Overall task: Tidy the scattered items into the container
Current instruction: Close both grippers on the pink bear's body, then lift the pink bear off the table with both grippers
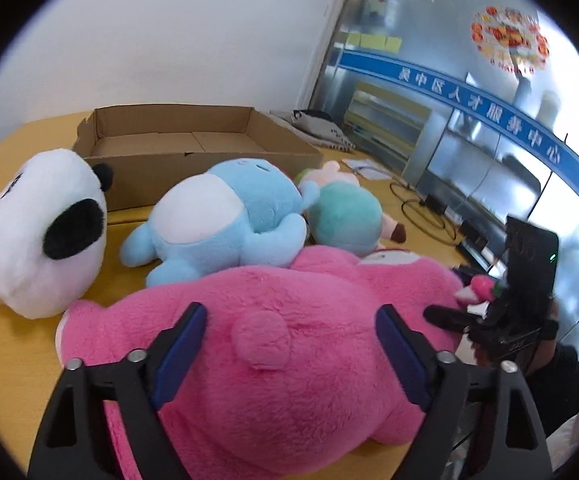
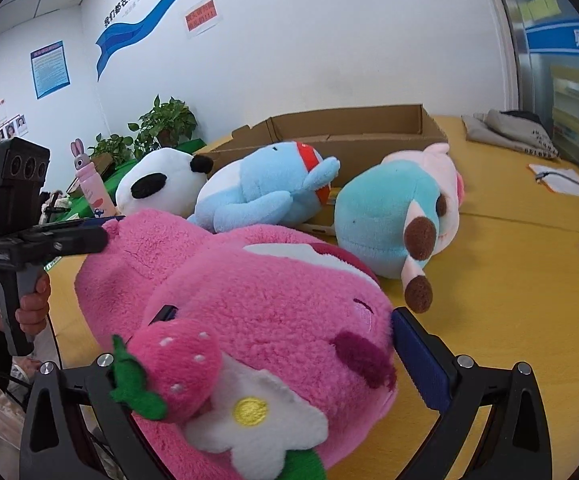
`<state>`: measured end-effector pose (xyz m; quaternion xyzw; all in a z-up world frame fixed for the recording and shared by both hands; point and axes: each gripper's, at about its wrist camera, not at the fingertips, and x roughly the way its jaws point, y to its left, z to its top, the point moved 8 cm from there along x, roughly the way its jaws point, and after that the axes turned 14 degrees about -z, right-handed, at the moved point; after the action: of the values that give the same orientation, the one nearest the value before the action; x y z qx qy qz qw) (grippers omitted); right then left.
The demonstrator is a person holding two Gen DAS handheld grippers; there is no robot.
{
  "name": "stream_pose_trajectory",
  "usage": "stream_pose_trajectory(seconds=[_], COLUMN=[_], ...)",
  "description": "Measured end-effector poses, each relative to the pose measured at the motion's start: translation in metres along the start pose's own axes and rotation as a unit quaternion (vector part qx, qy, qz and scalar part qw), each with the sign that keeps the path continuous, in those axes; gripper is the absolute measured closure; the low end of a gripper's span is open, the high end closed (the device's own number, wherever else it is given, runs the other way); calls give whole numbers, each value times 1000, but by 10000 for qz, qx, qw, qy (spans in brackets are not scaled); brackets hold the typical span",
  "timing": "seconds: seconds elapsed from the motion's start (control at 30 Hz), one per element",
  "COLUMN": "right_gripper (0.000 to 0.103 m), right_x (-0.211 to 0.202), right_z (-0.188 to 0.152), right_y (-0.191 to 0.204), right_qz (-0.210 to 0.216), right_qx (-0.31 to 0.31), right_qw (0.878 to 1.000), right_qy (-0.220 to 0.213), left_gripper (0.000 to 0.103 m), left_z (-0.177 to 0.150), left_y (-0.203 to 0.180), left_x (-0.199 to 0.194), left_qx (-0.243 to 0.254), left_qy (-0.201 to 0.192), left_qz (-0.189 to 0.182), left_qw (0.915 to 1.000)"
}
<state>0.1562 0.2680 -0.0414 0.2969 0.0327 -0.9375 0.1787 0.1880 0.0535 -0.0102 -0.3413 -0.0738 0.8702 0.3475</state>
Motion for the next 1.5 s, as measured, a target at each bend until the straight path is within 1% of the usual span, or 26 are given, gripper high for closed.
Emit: stream_pose_trajectory(seconds=[0.03,0.07,0.13,0.17,0.2,0.3,0.43,0.47,0.53,0.57,0.6,0.63,0.67,0.77,0.8,0.87,0.93,0.97,1.0,1.03,1.1,1.2,1.23,1.3,1.37,1.5], right_gripper=[0,0,0,0,0,0,0,0,0,0,0,0,0,0,0,0,0,0,0,0,5,14,15,19,21,24], right_x=[-2,-5,-10,-11,-11,-5,-1,-1,-2,-1,0,1,4,12,13,14,14,14,14,13,8,2,0,-3,-6,-14], right_z=[0,0,-1,-3,-5,-10,-12,-12,-12,-13,-13,-14,-15,-18,-18,-19,-19,-19,-18,-18,-17,-14,-13,-12,-10,-2], right_y=[0,-1,-3,-5,-7,-7,-4,-4,-6,-7,-8,-9,-10,-13,-12,-11,-10,-9,-8,-6,-1,3,4,6,8,12], right_qz=[-40,-82,-87,-50,-7,112,146,144,152,183,227,281,341,437,448,429,409,392,379,374,329,306,322,309,270,180], right_qx=[-38,-82,-101,-66,-8,237,378,370,362,383,428,503,615,892,949,967,925,901,881,852,720,670,676,627,566,475], right_qw=[10000,9999,9999,9999,10000,9996,9990,9990,9989,9988,9984,9977,9968,9937,9930,9928,9929,9931,9934,9938,9956,9966,9966,9972,9978,9987], right_qy=[-40,-77,-99,-61,-13,144,194,207,238,260,300,344,389,518,537,556,622,637,634,615,511,380,355,278,234,33], left_gripper=[34,38,51,62,68,76,77,75,59,37,18,18,18,18,18,18,19,22,29,32,44,52,56,70,76,77], left_z=[-1,-2,0,0,0,-1,-3,-3,-6,-8,-11,-16,-20,-30,-32,-31,-30,-30,-30,-29,-28,-27,-26,-21,-15,-10], left_y=[2,4,8,11,14,19,17,18,23,29,35,40,44,46,43,36,32,32,33,33,33,32,31,29,25,19], left_x=[3,4,0,-2,-4,-9,-13,-16,-23,-26,-28,-28,-26,-14,-9,-2,1,2,1,0,-4,-8,-8,-13,-20,-24], left_qx=[44,31,-96,-161,-225,-445,-358,-374,-525,-624,-736,-876,-1037,-1482,-1511,-1327,-1290,-1324,-1330,-1320,-1326,-1328,-1327,-1318,-1244,-1020], left_qy=[58,66,-3,-23,-32,-72,-52,-69,-144,-174,-189,-177,-141,-16,52,152,207,219,225,216,168,123,89,-38,-192,-194], left_qz=[118,143,127,152,145,7,20,-19,-110,-75,5,56,6,-508,-625,-559,-529,-522,-515,-510,-510,-482,-464,-454,-432,-261], left_qw=[9999,9999,9999,9998,9996,9990,9993,9993,9985,9979,9971,9960,9945,9877,9865,9895,9900,9896,9895,9897,9897,9899,9900,9902,9911,9942])
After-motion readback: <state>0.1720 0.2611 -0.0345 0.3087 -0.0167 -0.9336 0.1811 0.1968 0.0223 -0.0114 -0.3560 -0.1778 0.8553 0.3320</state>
